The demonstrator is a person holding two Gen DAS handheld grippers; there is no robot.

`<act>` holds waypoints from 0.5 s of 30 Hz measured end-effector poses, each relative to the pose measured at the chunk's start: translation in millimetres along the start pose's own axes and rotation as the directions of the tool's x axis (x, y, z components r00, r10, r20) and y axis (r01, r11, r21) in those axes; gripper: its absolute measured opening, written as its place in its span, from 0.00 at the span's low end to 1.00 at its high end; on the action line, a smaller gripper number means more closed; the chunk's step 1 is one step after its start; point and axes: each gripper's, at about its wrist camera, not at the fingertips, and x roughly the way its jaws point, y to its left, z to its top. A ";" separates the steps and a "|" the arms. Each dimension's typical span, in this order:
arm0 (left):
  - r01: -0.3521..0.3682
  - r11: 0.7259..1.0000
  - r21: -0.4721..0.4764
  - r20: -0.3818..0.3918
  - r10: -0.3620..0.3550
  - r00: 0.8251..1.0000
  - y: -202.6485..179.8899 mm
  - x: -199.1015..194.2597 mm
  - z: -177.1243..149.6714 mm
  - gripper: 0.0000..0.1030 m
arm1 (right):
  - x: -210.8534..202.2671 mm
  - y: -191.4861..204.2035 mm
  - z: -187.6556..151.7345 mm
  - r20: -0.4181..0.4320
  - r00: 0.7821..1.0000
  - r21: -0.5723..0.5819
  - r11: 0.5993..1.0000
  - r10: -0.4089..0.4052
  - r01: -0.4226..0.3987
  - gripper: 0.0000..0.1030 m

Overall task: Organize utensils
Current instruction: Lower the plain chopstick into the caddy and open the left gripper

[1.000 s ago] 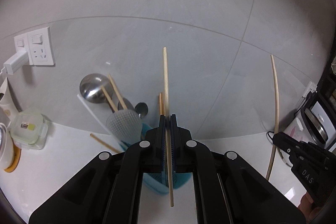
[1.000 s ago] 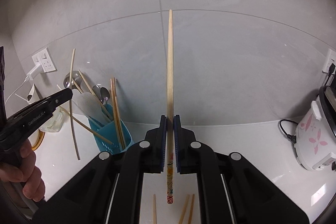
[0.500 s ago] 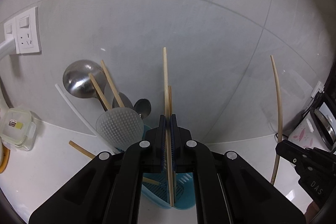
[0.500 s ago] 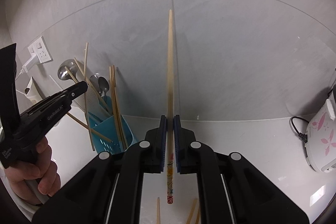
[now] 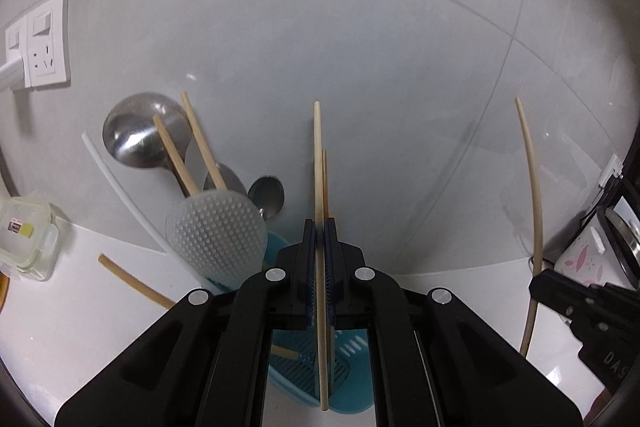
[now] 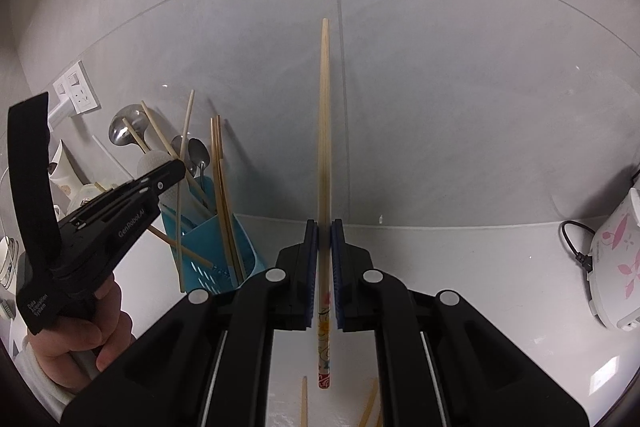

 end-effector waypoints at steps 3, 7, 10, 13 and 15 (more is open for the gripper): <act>0.006 1.000 0.001 0.005 -0.006 1.000 -4.1 2.7 6.5 0.04 | 2.0 -1.0 -0.4 -0.005 1.000 0.002 1.000 -0.001 0.001 0.06; -0.013 1.000 0.024 -0.020 0.014 1.000 -8.6 11.5 2.3 0.04 | 5.1 -0.7 -1.7 -0.010 1.000 0.004 1.000 -0.001 0.001 0.06; -0.023 0.999 0.033 -0.051 0.024 0.998 -8.9 17.3 -3.1 0.04 | 7.5 -0.9 -2.4 -0.013 1.000 0.005 1.000 0.000 0.000 0.06; -0.044 0.998 0.050 -0.084 0.048 0.995 -7.7 19.9 -7.8 0.04 | 11.0 -0.3 -3.4 -0.019 1.000 0.006 1.000 0.000 0.000 0.06; -0.058 0.997 0.046 -0.116 0.063 0.991 -4.7 20.3 -9.9 0.10 | 12.5 1.7 -3.9 -0.022 1.000 0.003 1.000 0.002 -0.002 0.06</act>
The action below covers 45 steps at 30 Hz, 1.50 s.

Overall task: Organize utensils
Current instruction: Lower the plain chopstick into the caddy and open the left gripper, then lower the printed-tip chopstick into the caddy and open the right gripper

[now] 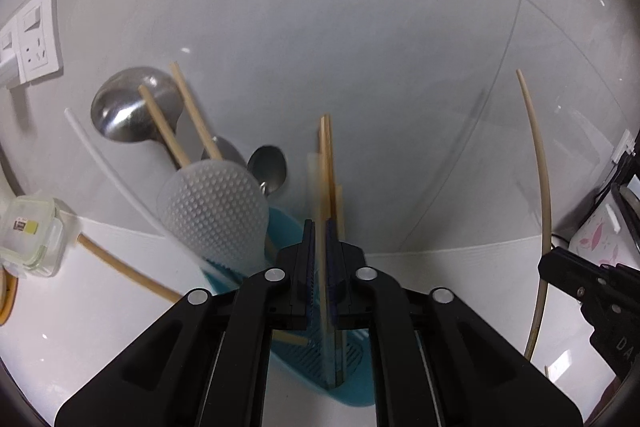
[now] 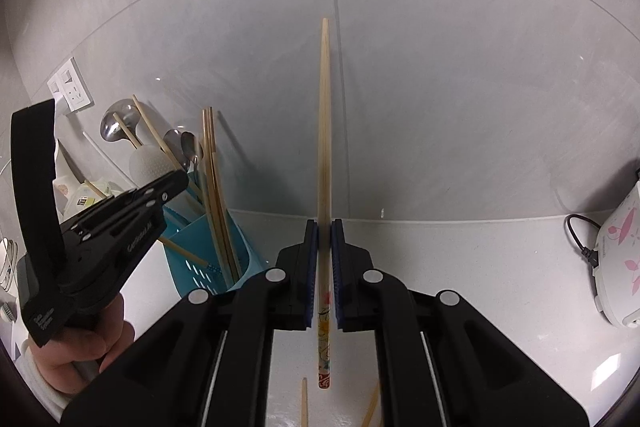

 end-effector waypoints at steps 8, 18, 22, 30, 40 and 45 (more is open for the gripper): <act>-0.032 0.999 -0.025 -0.067 0.030 0.997 16.3 -21.9 -11.5 0.61 | -2.9 7.4 4.5 0.016 1.000 -0.016 1.000 0.020 -0.019 0.06; -0.088 0.996 -0.014 -0.100 0.086 0.991 31.5 -69.1 -12.1 0.92 | -5.2 30.6 23.6 0.068 0.993 -0.033 0.995 0.095 -0.093 0.06; -0.119 0.992 -0.031 -0.102 0.115 0.988 44.4 -81.0 -9.1 0.94 | -3.2 44.7 28.4 0.087 0.986 -0.051 0.989 0.145 -0.141 0.06; -0.149 0.987 -0.061 -0.113 0.141 0.983 62.6 -95.8 -10.7 0.94 | 6.3 73.7 34.2 0.116 0.967 -0.099 0.972 0.225 -0.214 0.06; -0.168 0.981 -0.094 -0.131 0.155 0.979 84.9 -96.4 -21.5 0.94 | 33.7 91.3 26.5 0.100 0.966 -0.139 0.965 0.238 -0.223 0.06; -0.173 0.979 -0.104 -0.139 0.158 0.978 88.8 -94.3 -27.2 0.94 | 44.8 92.9 18.4 0.077 0.969 -0.143 0.965 0.233 -0.221 0.06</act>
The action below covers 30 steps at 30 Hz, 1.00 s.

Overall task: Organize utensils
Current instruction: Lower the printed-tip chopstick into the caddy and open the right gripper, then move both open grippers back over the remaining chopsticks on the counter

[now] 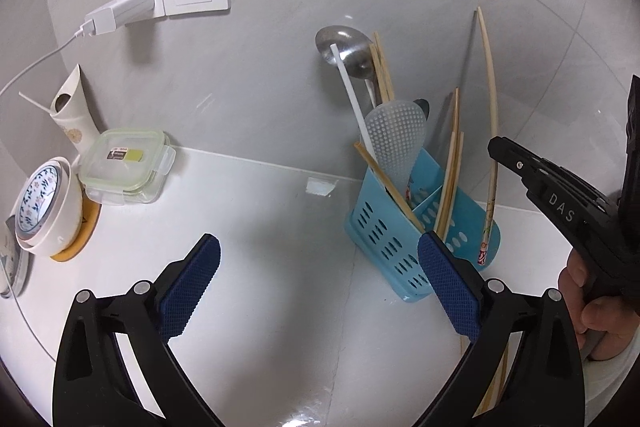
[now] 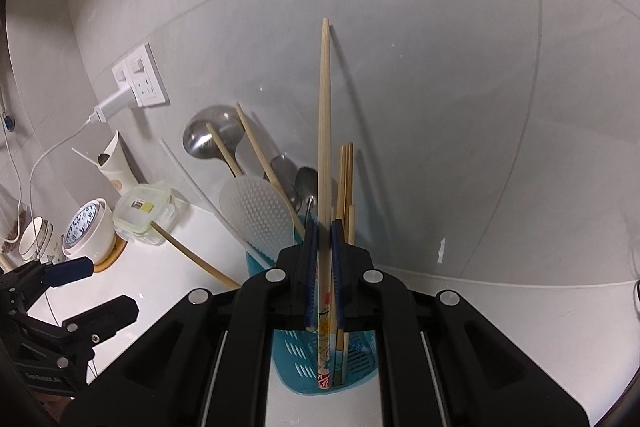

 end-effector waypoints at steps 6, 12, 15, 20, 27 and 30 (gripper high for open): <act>-0.011 1.000 -0.021 0.009 0.011 1.000 5.6 0.8 -1.1 0.94 | 5.1 -2.6 -8.7 -0.028 1.000 0.004 1.000 -0.010 0.010 0.09; -0.007 1.000 -0.025 0.008 0.007 1.000 5.8 0.8 -0.9 0.94 | 1.1 -9.7 -16.5 -0.044 0.999 0.027 0.999 -0.025 0.026 0.40; -0.002 1.000 -0.019 0.014 0.002 1.000 3.8 -0.7 -1.5 0.94 | -5.0 -13.5 -22.2 -0.048 0.998 0.033 0.998 -0.047 0.048 0.59; 0.002 1.000 -0.012 0.018 -0.001 1.000 0.8 -0.6 -2.8 0.94 | -24.1 -24.6 -33.3 -0.033 0.994 0.081 0.991 -0.105 0.107 0.91; -0.006 1.000 0.017 0.009 0.006 1.000 -8.9 0.8 -6.3 0.94 | -37.0 -42.7 -50.7 -0.080 0.977 0.095 0.974 -0.197 0.204 0.93; 0.001 1.000 0.026 0.001 -0.001 1.000 -12.9 1.2 -9.6 0.94 | -45.4 -53.1 -59.8 -0.094 0.971 0.111 0.967 -0.219 0.228 0.93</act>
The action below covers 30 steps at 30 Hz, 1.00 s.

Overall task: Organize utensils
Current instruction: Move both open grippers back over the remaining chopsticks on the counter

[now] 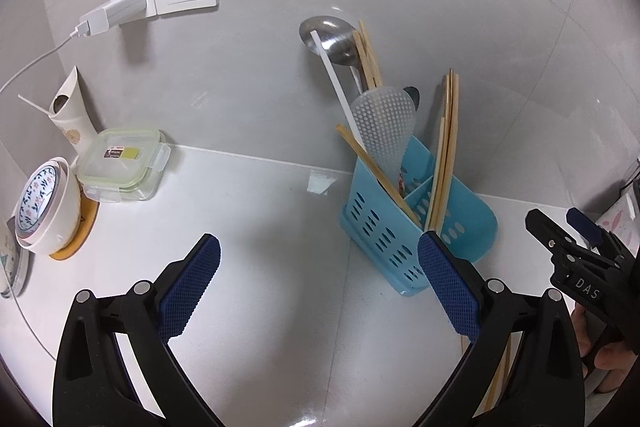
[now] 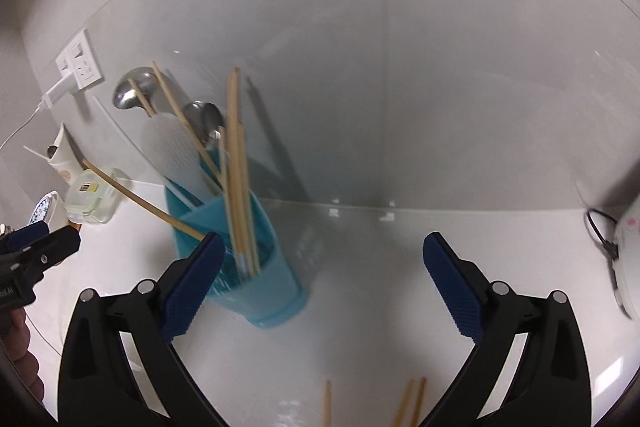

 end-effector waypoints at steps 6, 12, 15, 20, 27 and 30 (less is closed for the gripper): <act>0.020 1.000 0.016 -0.017 -0.020 1.000 -10.5 -0.7 -10.2 0.94 | -13.3 -22.0 -15.4 -0.018 0.998 0.011 0.998 -0.054 0.054 0.93; 0.052 0.999 0.008 -0.044 -0.052 0.998 -21.4 -2.6 -25.4 0.94 | -27.7 -48.7 -37.1 -0.049 0.993 0.041 0.993 -0.112 0.114 0.93; 0.062 0.998 0.020 -0.064 -0.060 0.996 -29.6 -1.5 -36.8 0.94 | -34.7 -63.4 -52.9 -0.071 0.987 0.055 0.987 -0.144 0.148 0.93; 0.072 0.996 0.057 -0.113 -0.065 0.991 -46.5 2.8 -57.7 0.94 | -43.8 -83.2 -85.1 -0.129 0.978 0.079 0.982 -0.161 0.172 0.92; 0.107 0.990 0.094 -0.191 -0.088 0.978 -70.8 13.3 -96.5 0.94 | -45.7 -96.4 -136.7 -0.244 0.953 0.097 0.973 -0.182 0.211 0.87; 0.113 0.987 0.112 -0.220 -0.086 0.972 -79.8 19.3 -110.9 0.94 | -42.0 -98.1 -154.4 -0.289 0.940 0.104 0.970 -0.181 0.218 0.85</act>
